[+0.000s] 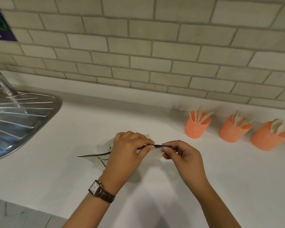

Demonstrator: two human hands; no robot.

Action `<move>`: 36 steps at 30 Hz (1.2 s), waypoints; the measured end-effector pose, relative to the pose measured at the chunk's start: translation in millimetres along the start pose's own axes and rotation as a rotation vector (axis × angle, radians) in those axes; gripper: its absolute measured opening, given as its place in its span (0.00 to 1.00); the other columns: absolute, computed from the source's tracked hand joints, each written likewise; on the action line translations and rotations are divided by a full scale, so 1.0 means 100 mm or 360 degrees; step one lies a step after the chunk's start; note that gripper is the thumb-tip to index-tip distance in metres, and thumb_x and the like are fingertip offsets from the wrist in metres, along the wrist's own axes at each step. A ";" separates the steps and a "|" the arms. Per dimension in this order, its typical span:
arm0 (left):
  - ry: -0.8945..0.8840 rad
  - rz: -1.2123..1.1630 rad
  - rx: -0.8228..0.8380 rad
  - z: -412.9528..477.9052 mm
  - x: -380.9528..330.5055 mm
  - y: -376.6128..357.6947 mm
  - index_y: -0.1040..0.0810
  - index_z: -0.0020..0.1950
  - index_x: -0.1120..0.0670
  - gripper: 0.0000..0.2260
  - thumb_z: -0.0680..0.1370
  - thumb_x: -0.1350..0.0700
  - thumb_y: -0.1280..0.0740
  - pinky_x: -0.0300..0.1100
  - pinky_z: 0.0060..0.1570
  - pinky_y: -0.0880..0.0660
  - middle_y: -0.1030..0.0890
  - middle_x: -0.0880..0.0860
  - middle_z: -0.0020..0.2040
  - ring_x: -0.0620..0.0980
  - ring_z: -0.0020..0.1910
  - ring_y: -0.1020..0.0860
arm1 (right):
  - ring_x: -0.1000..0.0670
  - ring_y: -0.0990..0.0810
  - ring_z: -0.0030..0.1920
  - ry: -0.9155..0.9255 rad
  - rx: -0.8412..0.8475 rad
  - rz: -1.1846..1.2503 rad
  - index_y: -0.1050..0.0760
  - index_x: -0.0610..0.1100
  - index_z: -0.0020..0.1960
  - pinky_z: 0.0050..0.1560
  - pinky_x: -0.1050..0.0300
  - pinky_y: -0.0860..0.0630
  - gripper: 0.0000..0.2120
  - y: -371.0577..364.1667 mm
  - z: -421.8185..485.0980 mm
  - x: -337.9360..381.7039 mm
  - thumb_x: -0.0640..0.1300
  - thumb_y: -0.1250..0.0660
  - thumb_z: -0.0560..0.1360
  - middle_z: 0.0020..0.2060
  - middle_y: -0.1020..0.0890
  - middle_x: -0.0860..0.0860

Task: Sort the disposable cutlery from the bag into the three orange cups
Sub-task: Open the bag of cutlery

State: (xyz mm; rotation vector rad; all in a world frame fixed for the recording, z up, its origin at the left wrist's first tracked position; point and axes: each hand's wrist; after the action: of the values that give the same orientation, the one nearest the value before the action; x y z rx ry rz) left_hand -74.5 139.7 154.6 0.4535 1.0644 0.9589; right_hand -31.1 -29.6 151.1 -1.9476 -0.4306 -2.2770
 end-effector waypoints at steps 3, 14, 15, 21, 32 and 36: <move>0.0001 0.0281 -0.0047 -0.11 0.15 0.15 0.19 0.45 0.43 0.10 0.74 0.43 0.39 0.40 0.53 0.38 0.18 0.39 0.43 0.41 0.45 0.24 | 0.52 0.17 0.35 -0.0022 -0.0085 0.0030 0.19 0.45 0.41 0.40 0.68 0.22 0.09 0.08 0.01 0.01 0.33 0.32 0.73 0.35 0.16 0.49; 0.1020 -0.0050 -0.0348 -0.72 0.65 0.78 0.23 0.43 0.45 0.07 0.75 0.57 0.33 0.38 0.44 0.28 0.20 0.41 0.46 0.45 0.44 0.20 | 0.45 0.17 0.38 -0.0167 -0.0017 -0.0025 0.22 0.43 0.37 0.46 0.54 0.20 0.05 0.15 -0.06 -0.03 0.39 0.27 0.69 0.33 0.17 0.48; 0.1128 -0.0233 -0.0355 -0.71 0.62 0.75 0.24 0.43 0.45 0.07 0.75 0.58 0.33 0.40 0.45 0.26 0.20 0.42 0.45 0.46 0.45 0.20 | 0.47 0.17 0.37 -0.0163 0.0007 -0.0074 0.22 0.43 0.37 0.45 0.56 0.21 0.06 0.13 -0.08 -0.03 0.41 0.26 0.68 0.32 0.18 0.49; 0.1190 -0.0465 -0.0463 -0.52 0.44 0.54 0.22 0.43 0.48 0.07 0.69 0.54 0.26 0.27 0.38 0.30 0.23 0.47 0.39 0.34 0.36 0.24 | 0.56 0.23 0.33 -0.0197 0.0068 -0.0382 0.21 0.48 0.38 0.37 0.69 0.27 0.07 -0.02 -0.21 -0.07 0.41 0.23 0.66 0.34 0.20 0.52; 0.0931 -0.0627 -0.0027 -0.17 0.93 0.74 0.23 0.51 0.50 0.20 0.68 0.74 0.35 0.29 0.43 0.26 0.29 0.51 0.46 0.45 0.43 0.25 | 0.56 0.21 0.33 -0.0600 -0.0166 -0.0241 0.18 0.46 0.33 0.37 0.71 0.27 0.14 -0.11 -0.15 -0.04 0.29 0.32 0.69 0.31 0.17 0.51; 0.0700 -0.0326 -0.0060 0.04 1.16 0.76 0.27 0.57 0.48 0.21 0.69 0.67 0.30 0.34 0.48 0.28 0.36 0.48 0.59 0.41 0.44 0.24 | 0.54 0.22 0.42 -0.0173 -0.0437 -0.0751 0.25 0.51 0.32 0.35 0.66 0.25 0.16 -0.52 -0.21 0.02 0.29 0.32 0.66 0.39 0.22 0.56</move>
State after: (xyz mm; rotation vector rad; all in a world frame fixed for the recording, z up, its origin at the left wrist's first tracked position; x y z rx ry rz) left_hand -86.8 278.3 150.1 0.0961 1.4553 0.9139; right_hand -65.4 13.8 142.9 -2.3151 -0.6857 -2.6353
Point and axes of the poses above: each hand's wrist, its own z-axis towards the middle knuckle, its own y-axis out of the back of the hand, x = y × z
